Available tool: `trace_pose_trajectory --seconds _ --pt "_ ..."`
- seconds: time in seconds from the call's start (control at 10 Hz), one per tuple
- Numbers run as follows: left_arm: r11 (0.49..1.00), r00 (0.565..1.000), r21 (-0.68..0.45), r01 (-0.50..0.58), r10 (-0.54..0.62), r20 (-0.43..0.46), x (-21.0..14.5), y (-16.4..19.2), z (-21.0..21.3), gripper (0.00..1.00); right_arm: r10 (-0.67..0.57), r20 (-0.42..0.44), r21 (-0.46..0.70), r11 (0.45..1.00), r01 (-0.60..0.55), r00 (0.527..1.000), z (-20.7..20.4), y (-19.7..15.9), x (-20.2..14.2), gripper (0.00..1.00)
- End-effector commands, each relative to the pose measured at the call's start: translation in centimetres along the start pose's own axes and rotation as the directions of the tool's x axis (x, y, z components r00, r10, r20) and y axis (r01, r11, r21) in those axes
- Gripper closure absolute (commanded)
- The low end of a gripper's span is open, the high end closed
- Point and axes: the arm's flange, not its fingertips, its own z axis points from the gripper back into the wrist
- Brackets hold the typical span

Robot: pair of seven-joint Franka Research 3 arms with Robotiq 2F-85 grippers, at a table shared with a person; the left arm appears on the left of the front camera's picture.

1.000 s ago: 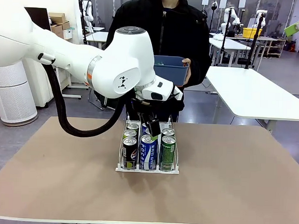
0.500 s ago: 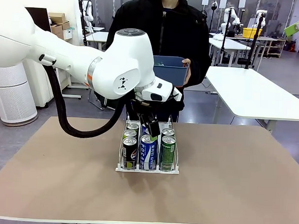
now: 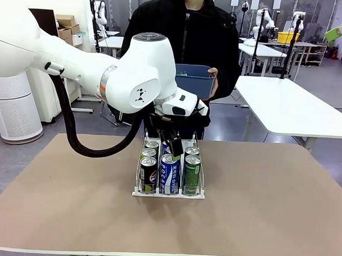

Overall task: Fill the beverage cans into the dispenser.
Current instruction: Pick up the Sprite handed by the human.

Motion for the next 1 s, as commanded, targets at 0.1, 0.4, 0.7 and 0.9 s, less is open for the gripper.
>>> trace_pose_trajectory --seconds 0.1,0.4,0.7,0.9 --pt "1.0 1.0 0.004 -0.004 0.004 0.008 0.0 0.2 0.0 0.0 -0.005 0.004 0.014 1.0 0.005 1.0 -0.1 0.1 0.1 0.0" --pt "1.0 1.0 0.004 -0.004 0.004 0.008 0.0 0.2 0.0 0.0 -0.005 0.004 0.014 1.0 0.005 1.0 -0.1 0.1 0.1 0.0" --pt "0.984 0.99 -0.11 0.141 -0.138 0.032 -1.7 0.8 5.8 0.0 -0.005 0.004 0.014 1.0 0.005 1.0 -0.1 0.1 0.1 0.0" --pt "0.974 0.979 -0.091 0.206 -0.205 0.017 -4.5 2.3 12.1 0.0 -0.005 0.004 0.014 1.0 0.005 1.0 -0.1 0.1 0.1 0.0"
